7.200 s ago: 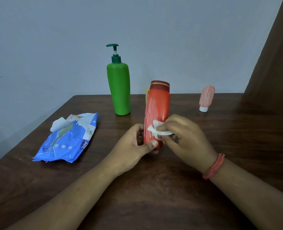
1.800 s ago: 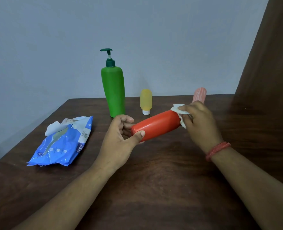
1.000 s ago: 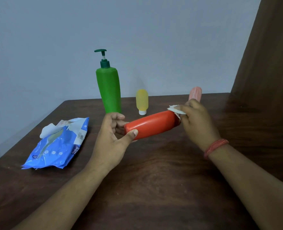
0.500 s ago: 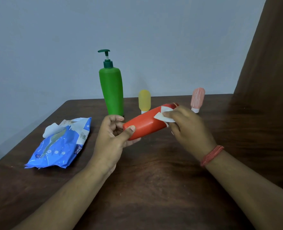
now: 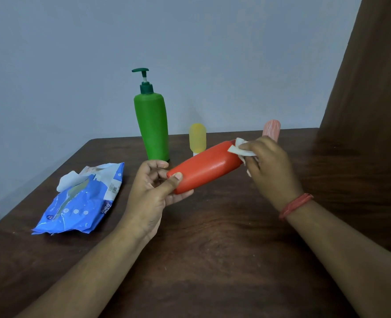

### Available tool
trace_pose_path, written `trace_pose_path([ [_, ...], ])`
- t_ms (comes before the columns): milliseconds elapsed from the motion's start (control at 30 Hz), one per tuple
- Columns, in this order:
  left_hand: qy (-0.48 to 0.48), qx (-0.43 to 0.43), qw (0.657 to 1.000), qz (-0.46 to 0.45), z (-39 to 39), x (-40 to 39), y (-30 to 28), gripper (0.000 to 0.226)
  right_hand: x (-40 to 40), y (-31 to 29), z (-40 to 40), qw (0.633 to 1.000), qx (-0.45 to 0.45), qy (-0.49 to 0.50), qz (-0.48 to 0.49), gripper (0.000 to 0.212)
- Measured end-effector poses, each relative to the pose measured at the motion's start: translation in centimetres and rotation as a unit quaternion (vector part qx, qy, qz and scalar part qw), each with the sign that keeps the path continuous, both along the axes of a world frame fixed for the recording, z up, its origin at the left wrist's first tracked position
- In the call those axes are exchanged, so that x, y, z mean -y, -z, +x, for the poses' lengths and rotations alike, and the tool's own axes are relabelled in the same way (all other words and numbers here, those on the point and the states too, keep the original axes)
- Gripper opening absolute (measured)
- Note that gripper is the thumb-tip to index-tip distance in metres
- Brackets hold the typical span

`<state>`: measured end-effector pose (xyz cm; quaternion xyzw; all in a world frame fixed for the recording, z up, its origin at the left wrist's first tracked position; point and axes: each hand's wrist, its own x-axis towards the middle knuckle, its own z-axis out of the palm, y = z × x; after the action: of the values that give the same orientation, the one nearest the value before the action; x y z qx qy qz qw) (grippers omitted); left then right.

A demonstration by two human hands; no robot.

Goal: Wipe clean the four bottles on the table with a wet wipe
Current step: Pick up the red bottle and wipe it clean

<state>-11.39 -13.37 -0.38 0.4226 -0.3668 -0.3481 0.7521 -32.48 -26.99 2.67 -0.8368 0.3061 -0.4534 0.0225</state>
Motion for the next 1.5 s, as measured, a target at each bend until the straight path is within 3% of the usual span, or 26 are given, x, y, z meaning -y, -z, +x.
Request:
trace_pose_path([
  [100,0.009,-0.005,1.000,0.000,0.0,0.0,0.1,0.037,-0.6,0.0,0.0,1.000,-0.006,-0.014,-0.007,0.021],
  [200,0.012,-0.006,1.000,0.008,0.0,0.0,0.3,0.036,-1.7,0.4,0.7,0.994,-0.084,-0.054,-0.054,0.025],
  [367,0.018,0.004,1.000,0.013,0.0,0.1,0.2,0.044,-0.3,-0.1,0.0,1.000,0.003,-0.011,-0.007,0.020],
  [533,0.020,0.008,1.000,0.015,0.0,0.1,0.3,0.040,-1.4,0.4,0.7,0.995,-0.073,-0.050,-0.044,0.024],
  [667,0.019,0.004,1.000,0.000,0.0,0.2,0.3,0.030,-0.4,0.0,0.2,1.000,0.019,-0.011,-0.012,0.021],
  [867,0.017,0.000,1.000,0.006,-0.1,0.0,0.4,0.031,-1.7,0.5,1.2,0.997,-0.065,-0.040,-0.030,0.022],
  [1000,0.019,0.000,1.000,0.004,-0.3,0.0,0.3,0.036,-1.7,-0.1,0.8,1.000,-0.006,-0.022,-0.007,0.020],
  [1200,0.002,0.014,1.000,0.023,-0.6,0.1,0.6,0.037,-5.8,0.5,3.1,0.962,-0.175,-0.199,-0.062,0.032],
  [1500,0.019,-0.051,0.999,0.007,-0.5,0.1,0.2,0.027,-0.4,0.5,0.5,1.000,0.021,-0.017,0.003,0.021],
])
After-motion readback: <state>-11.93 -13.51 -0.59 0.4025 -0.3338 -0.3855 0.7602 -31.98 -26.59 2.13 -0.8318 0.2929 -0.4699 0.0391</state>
